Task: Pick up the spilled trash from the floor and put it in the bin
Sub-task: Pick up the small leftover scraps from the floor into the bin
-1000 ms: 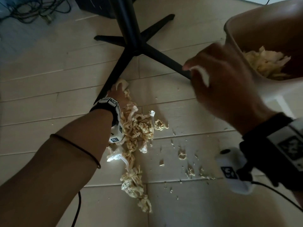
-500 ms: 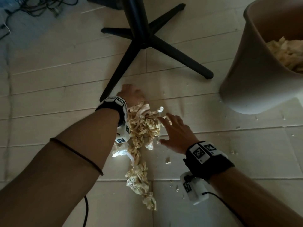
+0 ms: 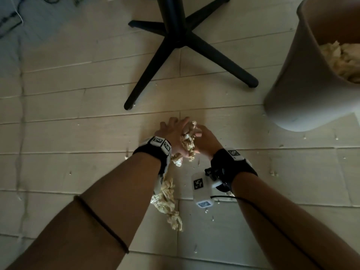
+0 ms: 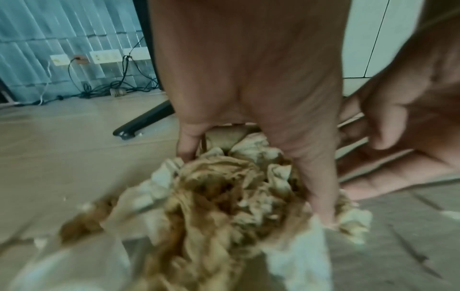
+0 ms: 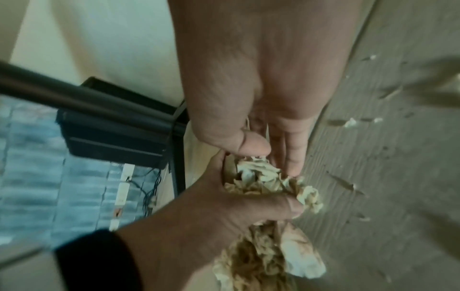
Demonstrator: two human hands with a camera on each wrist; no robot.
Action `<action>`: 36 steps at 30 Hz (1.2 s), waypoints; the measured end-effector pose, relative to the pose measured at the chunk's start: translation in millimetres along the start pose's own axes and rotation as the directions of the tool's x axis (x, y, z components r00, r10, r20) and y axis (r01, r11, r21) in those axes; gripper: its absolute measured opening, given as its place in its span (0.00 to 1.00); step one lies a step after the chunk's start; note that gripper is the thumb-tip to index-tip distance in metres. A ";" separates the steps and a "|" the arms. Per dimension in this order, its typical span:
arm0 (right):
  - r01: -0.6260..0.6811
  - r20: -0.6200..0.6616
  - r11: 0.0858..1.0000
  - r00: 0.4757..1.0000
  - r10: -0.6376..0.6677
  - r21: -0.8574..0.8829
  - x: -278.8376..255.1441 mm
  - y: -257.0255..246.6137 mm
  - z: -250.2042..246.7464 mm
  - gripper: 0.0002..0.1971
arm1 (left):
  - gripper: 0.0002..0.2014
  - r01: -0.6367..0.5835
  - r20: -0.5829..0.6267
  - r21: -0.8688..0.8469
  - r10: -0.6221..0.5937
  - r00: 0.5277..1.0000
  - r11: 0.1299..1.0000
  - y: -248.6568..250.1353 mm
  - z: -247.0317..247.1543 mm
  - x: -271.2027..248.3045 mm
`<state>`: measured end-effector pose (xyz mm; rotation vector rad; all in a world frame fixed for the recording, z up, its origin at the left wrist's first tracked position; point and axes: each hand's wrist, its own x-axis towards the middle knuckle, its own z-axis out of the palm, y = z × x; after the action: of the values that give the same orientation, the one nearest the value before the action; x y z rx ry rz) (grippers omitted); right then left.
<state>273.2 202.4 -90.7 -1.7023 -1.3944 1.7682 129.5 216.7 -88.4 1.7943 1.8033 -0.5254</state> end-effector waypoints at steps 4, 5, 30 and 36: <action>-0.156 0.106 0.959 0.985 0.134 0.238 2.4 12.9 -0.6 0.21 | 0.45 -0.011 -0.076 -0.074 0.005 0.997 0.997 10.7 16.8 -15.3; -0.194 0.127 0.938 0.978 0.163 0.288 -0.8 15.5 -1.4 0.21 | 0.39 -0.023 -0.101 -0.085 0.014 0.995 0.996 11.5 20.4 -19.9; 0.206 -0.267 0.777 0.962 -0.051 0.595 -56.6 -27.8 -36.1 0.06 | 0.38 -0.320 -0.281 -0.882 0.158 0.947 0.347 85.6 -6.9 -83.8; 0.346 -0.375 0.891 0.899 -0.225 0.294 -72.0 -57.2 -53.2 0.10 | 0.33 -0.332 -0.310 -0.920 0.131 0.942 0.207 75.9 -11.0 -100.8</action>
<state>315.9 195.5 6.3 -1.4273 -1.0422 1.3867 200.9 147.3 -10.1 1.0848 1.3002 0.8234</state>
